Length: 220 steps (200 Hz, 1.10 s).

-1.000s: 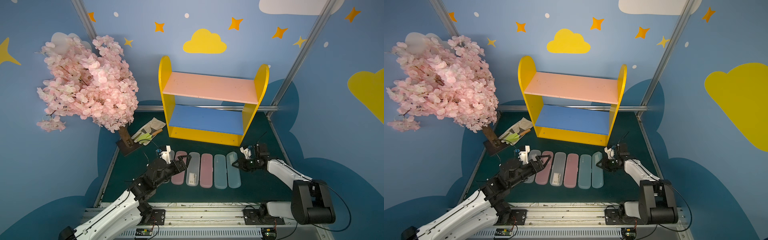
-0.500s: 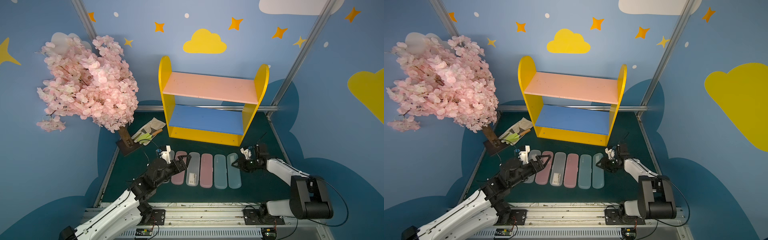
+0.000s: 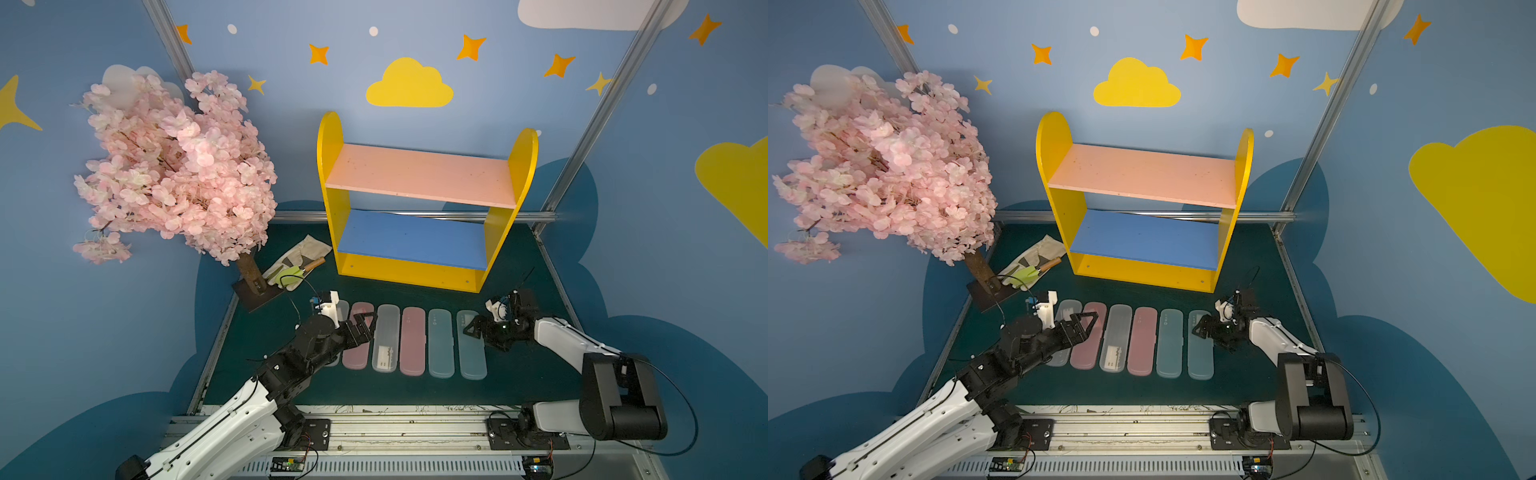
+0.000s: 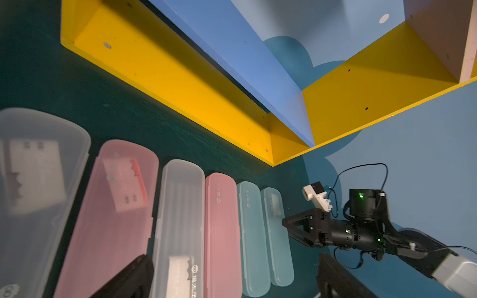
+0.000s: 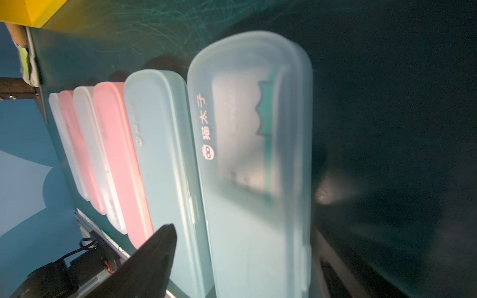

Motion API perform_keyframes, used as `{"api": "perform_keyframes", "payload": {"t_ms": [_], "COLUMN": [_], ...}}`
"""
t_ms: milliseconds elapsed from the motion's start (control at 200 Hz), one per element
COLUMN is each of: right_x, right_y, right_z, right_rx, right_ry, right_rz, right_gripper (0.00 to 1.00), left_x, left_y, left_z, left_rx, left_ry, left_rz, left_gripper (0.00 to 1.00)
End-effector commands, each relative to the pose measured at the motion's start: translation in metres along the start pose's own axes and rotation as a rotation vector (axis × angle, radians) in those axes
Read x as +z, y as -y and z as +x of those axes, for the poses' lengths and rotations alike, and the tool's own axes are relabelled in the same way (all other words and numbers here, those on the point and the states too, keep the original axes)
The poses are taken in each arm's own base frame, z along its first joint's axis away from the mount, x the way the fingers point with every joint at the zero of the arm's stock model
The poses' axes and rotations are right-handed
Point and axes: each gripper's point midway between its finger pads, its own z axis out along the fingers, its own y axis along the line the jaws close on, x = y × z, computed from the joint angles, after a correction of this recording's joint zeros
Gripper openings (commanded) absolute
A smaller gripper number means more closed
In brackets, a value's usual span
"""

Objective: Remove the pencil cases from the shelf
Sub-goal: Place the pencil case at the center of the board, then reset both arms

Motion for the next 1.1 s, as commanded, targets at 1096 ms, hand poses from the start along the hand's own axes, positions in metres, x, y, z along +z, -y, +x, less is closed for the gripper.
{"api": "perform_keyframes", "payload": {"t_ms": [1096], "right_x": [-0.131], "right_y": [0.009], "right_z": [-0.083], "right_rx": [-0.342], "right_ry": [0.955], "right_rz": [0.314], "right_gripper": [0.99], "left_x": [-0.03], "left_y": [-0.145], "left_z": [-0.131], "left_rx": [0.6], "left_ry": [0.519], "left_rz": [-0.55], "left_gripper": [1.0]}}
